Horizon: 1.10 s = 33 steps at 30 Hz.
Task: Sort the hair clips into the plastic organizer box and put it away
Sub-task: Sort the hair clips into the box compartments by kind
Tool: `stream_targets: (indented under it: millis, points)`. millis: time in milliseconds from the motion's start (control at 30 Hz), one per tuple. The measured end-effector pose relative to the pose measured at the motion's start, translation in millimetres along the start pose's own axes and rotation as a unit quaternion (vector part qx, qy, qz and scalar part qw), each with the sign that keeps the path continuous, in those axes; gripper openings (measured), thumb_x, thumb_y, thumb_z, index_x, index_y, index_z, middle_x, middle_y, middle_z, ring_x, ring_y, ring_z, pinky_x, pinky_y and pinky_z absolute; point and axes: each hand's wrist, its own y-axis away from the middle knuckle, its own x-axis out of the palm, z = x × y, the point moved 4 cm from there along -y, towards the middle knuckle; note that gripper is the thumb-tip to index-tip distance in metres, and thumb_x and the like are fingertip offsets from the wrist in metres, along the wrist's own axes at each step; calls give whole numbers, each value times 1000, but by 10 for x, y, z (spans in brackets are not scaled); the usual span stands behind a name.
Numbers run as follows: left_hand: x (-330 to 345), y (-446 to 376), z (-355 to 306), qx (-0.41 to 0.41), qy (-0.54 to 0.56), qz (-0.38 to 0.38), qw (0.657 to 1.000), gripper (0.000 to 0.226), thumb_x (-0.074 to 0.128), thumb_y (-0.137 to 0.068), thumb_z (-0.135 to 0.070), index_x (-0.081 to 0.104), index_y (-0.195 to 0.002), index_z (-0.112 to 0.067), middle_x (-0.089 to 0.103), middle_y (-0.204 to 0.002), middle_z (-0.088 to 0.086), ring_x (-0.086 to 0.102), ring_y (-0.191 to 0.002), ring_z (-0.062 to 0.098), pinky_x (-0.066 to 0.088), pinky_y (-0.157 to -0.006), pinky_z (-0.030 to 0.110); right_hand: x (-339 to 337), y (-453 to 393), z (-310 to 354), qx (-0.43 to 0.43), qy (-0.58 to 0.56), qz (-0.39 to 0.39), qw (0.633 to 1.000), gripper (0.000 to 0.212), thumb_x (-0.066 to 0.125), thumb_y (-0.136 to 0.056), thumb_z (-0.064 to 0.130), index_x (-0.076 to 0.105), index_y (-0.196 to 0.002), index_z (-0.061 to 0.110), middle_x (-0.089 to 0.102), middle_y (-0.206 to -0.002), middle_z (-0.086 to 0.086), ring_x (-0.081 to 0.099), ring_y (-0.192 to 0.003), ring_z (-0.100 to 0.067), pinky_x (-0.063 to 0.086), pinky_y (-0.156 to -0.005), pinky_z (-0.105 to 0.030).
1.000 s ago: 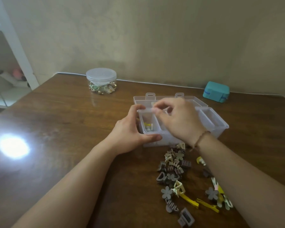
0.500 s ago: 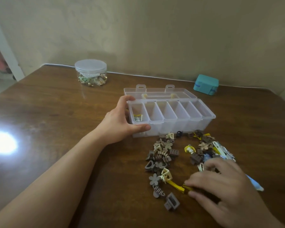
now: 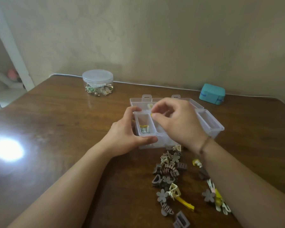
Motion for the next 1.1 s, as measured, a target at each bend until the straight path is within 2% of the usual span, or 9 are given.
stream_targets:
  millis: [167, 333, 400, 467, 667, 767, 900, 1000, 1100]
  points:
    - [-3, -9, 25, 3, -4, 6, 1000, 96, 81, -57, -68, 28, -134, -46, 60, -123, -11, 58, -114, 8, 49, -99, 35, 325, -239, -148, 21, 67, 64, 996, 11, 65, -84, 20, 71, -79, 29, 66, -74, 14, 61, -70, -2, 55, -65, -23]
    - [-4, -14, 27, 2, -5, 1, 1000, 97, 80, -53, -71, 29, -132, -45, 59, -125, -12, 58, -114, 7, 48, -100, 34, -29, -132, -52, -29, 98, 20, 995, 11, 65, -87, 21, 72, -89, 28, 66, -80, 18, 60, -75, -1, 47, -64, -10]
    - [-1, -16, 23, 1, -4, -2, 1000, 97, 79, -51, -72, 30, -130, -46, 60, -124, -12, 59, -113, 7, 48, -101, 34, -258, 120, -10, -52, 99, 33, 993, 12, 64, -86, 24, 69, -93, 33, 65, -83, 19, 59, -79, -1, 46, -64, -11]
    - [1, -13, 21, 0, -6, 0, 1000, 97, 80, -52, -71, 30, -131, -46, 60, -125, -12, 59, -114, 7, 47, -101, 32, -392, 517, 22, -77, 112, 86, 987, 11, 61, -85, 35, 65, -94, 38, 62, -85, 19, 56, -80, -2, 44, -63, -15]
    - [8, -6, 13, -8, -1, 9, 1000, 96, 82, -58, -65, 27, -135, -45, 60, -128, -11, 56, -117, 7, 42, -94, 24, -325, 1438, -127, -159, 255, 151, 942, 21, 65, -71, 50, 62, -90, 41, 56, -85, 27, 48, -79, -4, 38, -69, -25]
    - [6, 7, -6, -11, 1, 12, 1000, 97, 81, -57, -65, 27, -136, -44, 59, -129, -11, 55, -114, 5, 40, -89, 20, -320, 1555, -217, -165, 263, 137, 941, 10, 63, -76, 46, 61, -84, 40, 61, -85, 26, 51, -79, -9, 36, -72, -27]
    - [-5, 21, -23, -12, 4, 15, 1000, 98, 80, -56, -67, 27, -135, -45, 57, -130, -10, 55, -115, 7, 42, -95, 25, -343, 1545, -239, -184, 270, 112, 938, 4, 59, -79, 36, 59, -82, 38, 60, -81, 24, 47, -79, -11, 35, -73, -29]
    - [-4, 19, -34, -10, 10, 19, 1000, 96, 80, -55, -66, 27, -133, -46, 57, -128, -13, 56, -114, 5, 43, -93, 23, -505, 1431, -251, -197, 270, 128, 934, 3, 57, -82, 40, 58, -84, 39, 54, -84, 25, 46, -82, -5, 35, -75, -25]
    - [-3, 12, -32, -8, 7, 18, 1000, 95, 80, -55, -65, 27, -132, -48, 55, -128, -14, 56, -112, 3, 42, -91, 19, -711, 1129, -177, -130, 213, 147, 957, 10, 57, -79, 50, 59, -85, 42, 53, -86, 25, 52, -83, 2, 40, -73, -21]
